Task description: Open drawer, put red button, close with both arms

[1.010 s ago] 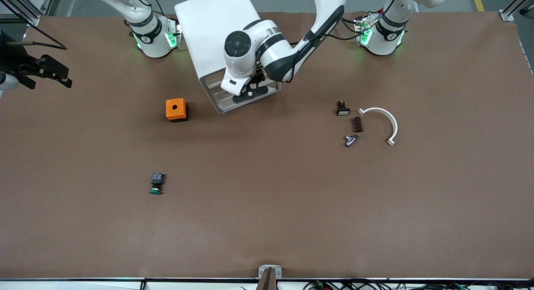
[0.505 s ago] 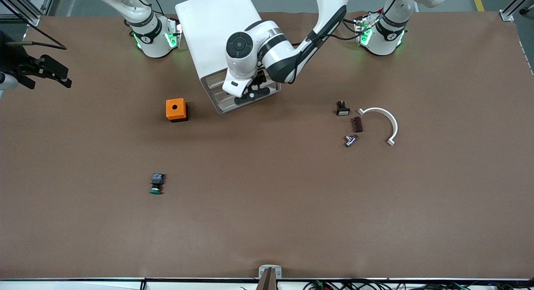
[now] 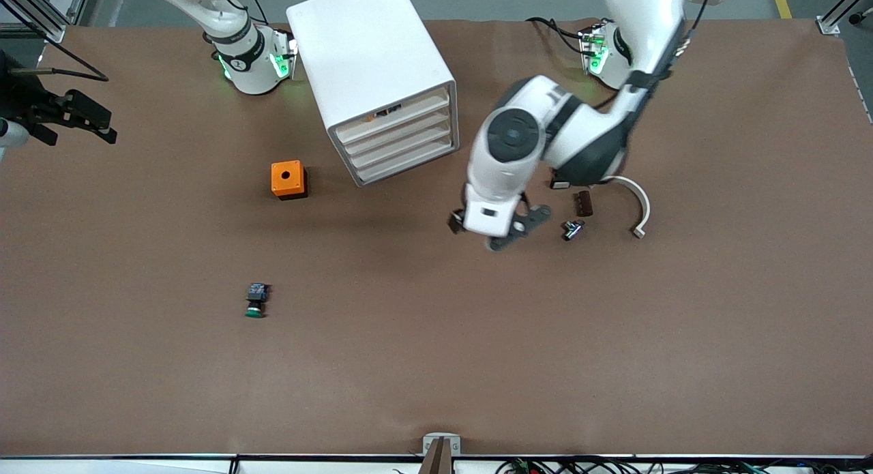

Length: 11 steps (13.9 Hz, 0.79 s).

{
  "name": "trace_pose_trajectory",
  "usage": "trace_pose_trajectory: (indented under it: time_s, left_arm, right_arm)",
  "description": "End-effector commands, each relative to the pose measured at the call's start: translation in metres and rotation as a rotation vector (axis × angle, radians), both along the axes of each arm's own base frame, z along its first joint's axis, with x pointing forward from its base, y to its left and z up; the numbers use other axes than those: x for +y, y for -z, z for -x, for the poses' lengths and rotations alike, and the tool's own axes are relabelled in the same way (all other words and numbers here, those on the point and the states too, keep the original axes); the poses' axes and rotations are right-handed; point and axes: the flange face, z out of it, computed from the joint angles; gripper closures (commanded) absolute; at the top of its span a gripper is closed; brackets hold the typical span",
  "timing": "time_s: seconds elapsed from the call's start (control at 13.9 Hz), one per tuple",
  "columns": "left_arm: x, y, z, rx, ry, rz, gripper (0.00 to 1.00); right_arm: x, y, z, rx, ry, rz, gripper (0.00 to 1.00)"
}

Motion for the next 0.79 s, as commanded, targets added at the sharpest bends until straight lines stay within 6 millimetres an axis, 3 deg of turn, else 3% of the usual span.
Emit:
trace_pose_trajectory:
  time_s: [0.0, 0.14, 0.36, 0.5, 0.72]
  left_arm:
    - [0.069, -0.038, -0.026, -0.033, 0.041, -0.044, 0.00]
    - [0.131, -0.062, -0.042, -0.014, 0.122, -0.065, 0.00]
    - [0.206, -0.099, -0.050, 0.004, 0.188, -0.079, 0.00]
    - [0.251, -0.130, -0.049, -0.010, 0.238, -0.078, 0.00]
    - [0.297, -0.167, -0.033, -0.032, 0.338, -0.084, 0.00]
  right_arm:
    - [-0.001, -0.002, 0.003, -0.003, -0.003, -0.016, 0.00]
    - [-0.001, -0.002, 0.003, -0.003, -0.005, -0.016, 0.00]
    - [-0.001, -0.002, 0.003, -0.003, -0.005, -0.016, 0.00]
    - [-0.001, -0.002, 0.003, -0.003, -0.005, -0.016, 0.00]
    - [-0.001, -0.002, 0.003, -0.003, -0.005, -0.016, 0.00]
